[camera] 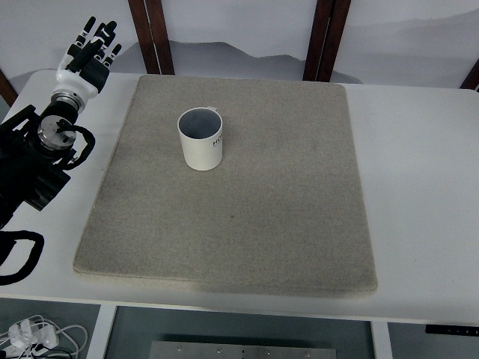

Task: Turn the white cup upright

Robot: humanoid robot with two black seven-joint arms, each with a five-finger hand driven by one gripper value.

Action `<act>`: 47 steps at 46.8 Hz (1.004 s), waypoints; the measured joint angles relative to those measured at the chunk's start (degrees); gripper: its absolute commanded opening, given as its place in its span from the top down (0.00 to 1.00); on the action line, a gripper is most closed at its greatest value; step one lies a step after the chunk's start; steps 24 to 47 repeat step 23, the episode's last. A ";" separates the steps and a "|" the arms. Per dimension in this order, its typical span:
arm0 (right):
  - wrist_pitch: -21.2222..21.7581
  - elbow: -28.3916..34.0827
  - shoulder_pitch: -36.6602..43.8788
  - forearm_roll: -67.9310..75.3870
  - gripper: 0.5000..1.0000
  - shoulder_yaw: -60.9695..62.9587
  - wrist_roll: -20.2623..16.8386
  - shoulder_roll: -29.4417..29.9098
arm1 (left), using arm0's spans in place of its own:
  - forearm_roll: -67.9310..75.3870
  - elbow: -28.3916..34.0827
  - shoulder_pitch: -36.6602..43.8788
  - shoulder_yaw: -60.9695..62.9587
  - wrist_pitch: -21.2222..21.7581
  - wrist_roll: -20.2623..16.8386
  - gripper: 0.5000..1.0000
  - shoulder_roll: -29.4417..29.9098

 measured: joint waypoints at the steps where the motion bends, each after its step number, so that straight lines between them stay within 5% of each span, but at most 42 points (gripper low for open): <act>1: 0.00 0.00 0.00 0.00 0.10 0.02 0.00 0.00 | 0.00 -0.01 -0.06 -0.02 0.00 0.00 0.00 -0.01; 47: 0.00 0.00 -0.06 0.01 0.10 0.29 0.27 0.00 | 0.75 -0.46 -0.75 0.03 -0.07 -0.39 0.00 -2.35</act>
